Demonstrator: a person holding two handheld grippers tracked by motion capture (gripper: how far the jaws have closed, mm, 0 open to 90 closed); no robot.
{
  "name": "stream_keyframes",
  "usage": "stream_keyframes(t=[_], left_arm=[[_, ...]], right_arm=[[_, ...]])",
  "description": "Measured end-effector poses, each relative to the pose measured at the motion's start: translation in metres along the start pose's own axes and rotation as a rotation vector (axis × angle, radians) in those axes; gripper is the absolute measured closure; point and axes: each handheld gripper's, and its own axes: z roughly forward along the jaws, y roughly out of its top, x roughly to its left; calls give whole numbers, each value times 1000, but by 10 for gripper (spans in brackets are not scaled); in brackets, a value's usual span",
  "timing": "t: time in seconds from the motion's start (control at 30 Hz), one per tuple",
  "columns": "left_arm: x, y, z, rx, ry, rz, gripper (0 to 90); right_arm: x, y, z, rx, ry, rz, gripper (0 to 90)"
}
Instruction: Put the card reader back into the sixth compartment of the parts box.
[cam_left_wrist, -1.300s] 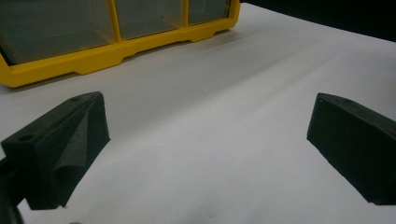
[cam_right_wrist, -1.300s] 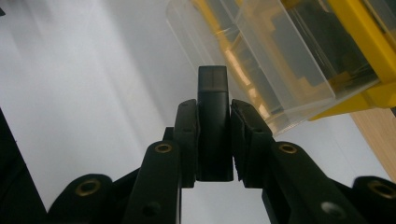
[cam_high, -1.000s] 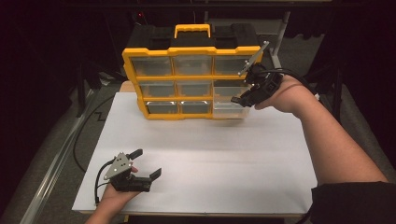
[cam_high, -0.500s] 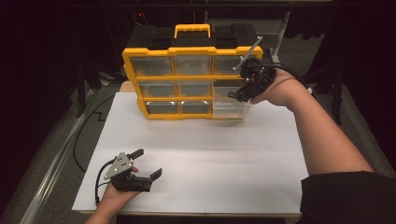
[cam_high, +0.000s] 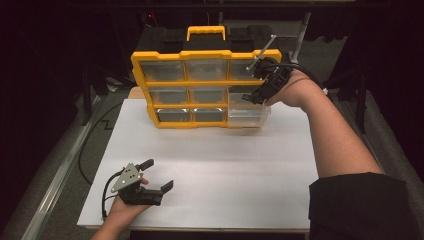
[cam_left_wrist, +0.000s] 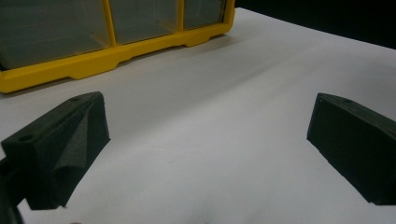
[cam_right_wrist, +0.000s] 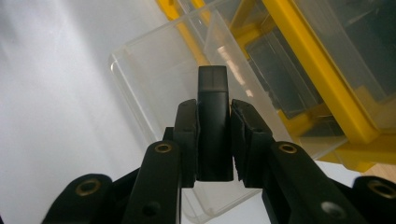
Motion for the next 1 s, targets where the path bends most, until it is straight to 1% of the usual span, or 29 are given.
stream_keyframes(t=[0.13,0.3,0.4,0.43,0.57,0.63,0.9,1.0], left_arm=[[1,0,-1,-2,2,-7,3],[0,0,-1,-5,5,-6,3],[0,0,-1,-6,6,-9,3],[0,0,-1,-5,6,-7,3],[0,0,-2,-4,5,-7,3],[0,0,-2,-4,3,-8,3],[0,0,-2,-2,4,-6,3],[-1,0,-2,-1,3,-3,3]], right_arm=[[-3,1,4,3,-2,8,742],[-4,2,9,8,-13,-6,742],[-4,3,12,10,-12,-11,742],[-4,4,13,9,-7,-20,742],[-3,5,18,15,-7,-17,741],[-3,6,21,20,-10,-24,741],[-2,6,25,39,12,-15,740],[-2,5,26,41,12,-19,740]])
